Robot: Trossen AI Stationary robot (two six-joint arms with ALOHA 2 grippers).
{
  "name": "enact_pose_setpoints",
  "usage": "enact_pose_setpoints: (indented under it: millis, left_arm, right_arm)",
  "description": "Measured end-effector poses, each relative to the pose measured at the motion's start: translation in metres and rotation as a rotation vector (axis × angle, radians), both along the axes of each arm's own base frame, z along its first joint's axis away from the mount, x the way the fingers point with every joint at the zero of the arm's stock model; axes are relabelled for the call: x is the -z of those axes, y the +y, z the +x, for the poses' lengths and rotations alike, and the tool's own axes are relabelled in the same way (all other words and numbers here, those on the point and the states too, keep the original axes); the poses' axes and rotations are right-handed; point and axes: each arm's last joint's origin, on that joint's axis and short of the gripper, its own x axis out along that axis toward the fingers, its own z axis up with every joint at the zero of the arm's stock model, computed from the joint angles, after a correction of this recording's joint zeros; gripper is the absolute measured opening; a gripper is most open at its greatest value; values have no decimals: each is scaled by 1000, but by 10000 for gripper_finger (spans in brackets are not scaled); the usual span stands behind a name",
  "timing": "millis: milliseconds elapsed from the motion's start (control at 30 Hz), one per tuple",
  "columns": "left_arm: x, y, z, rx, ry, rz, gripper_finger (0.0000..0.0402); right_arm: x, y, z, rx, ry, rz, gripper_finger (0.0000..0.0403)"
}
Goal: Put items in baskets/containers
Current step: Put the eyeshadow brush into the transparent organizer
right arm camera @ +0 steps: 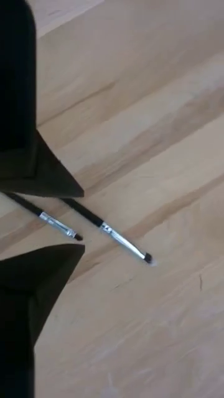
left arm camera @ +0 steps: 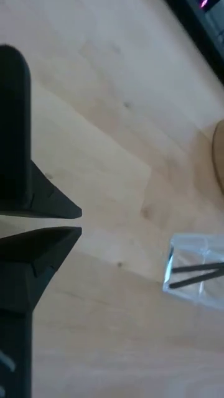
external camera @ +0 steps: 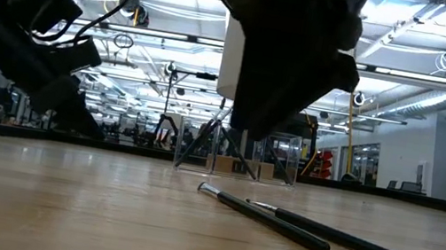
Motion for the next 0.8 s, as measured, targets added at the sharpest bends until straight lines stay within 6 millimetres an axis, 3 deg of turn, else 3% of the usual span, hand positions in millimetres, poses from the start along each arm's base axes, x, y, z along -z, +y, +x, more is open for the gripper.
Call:
enact_pose_setpoints:
  millis: [433,800]
  left_arm:
    - [3,-2,-2,9,35,-25,42]
    - [3,-2,-2,2,34,-27,42]
  right_arm:
    - [39,2,-20,110,103,112,144]
    - [48,7,-23,109,63,133,136]
